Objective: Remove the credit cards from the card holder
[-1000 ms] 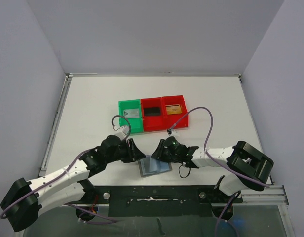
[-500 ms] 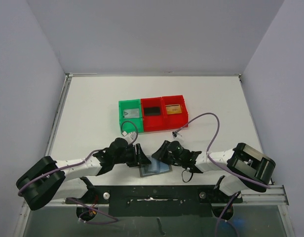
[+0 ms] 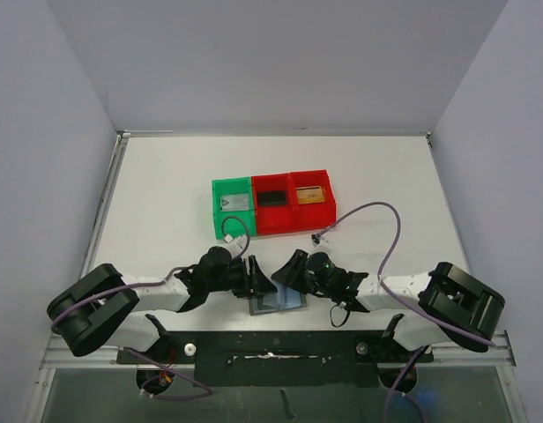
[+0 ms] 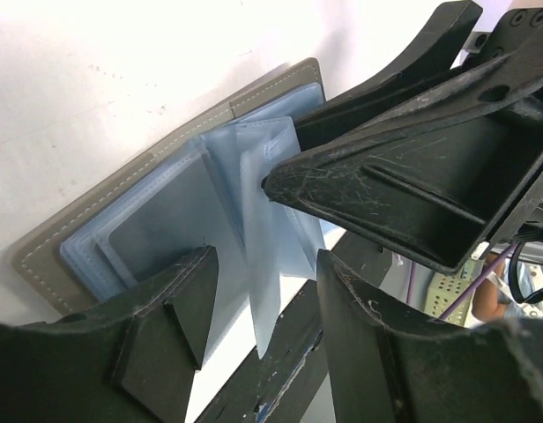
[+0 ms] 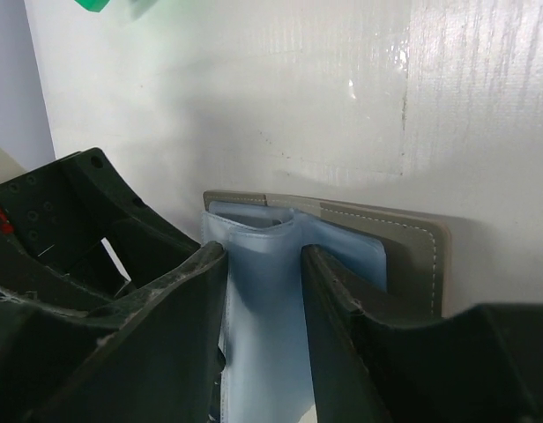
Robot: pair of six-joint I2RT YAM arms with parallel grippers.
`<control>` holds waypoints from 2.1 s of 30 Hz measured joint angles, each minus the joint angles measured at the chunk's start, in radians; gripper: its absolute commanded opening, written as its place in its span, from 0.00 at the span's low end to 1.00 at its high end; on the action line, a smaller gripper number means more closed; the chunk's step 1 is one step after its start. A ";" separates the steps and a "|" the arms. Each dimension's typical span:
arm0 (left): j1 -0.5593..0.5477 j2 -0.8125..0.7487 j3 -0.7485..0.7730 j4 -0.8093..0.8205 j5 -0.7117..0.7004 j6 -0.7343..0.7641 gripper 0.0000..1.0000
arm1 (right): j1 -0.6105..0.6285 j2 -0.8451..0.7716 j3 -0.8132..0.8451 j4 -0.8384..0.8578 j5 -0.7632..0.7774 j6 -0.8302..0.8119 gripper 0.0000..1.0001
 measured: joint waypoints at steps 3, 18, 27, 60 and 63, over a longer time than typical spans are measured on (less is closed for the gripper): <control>0.000 0.015 -0.001 0.029 0.016 -0.010 0.48 | -0.008 -0.032 0.000 -0.027 -0.004 -0.025 0.50; -0.064 0.106 0.090 0.085 0.050 -0.029 0.46 | -0.089 -0.396 0.118 -0.465 0.135 -0.157 0.50; -0.102 0.254 0.116 0.144 0.051 -0.057 0.39 | -0.098 -0.447 0.071 -0.465 0.114 -0.156 0.37; -0.093 -0.667 0.051 -0.738 -0.480 0.005 0.50 | 0.092 0.200 0.509 -0.593 0.066 -0.309 0.55; -0.089 -0.700 0.051 -0.771 -0.508 -0.006 0.51 | 0.116 0.216 0.540 -0.637 0.098 -0.301 0.55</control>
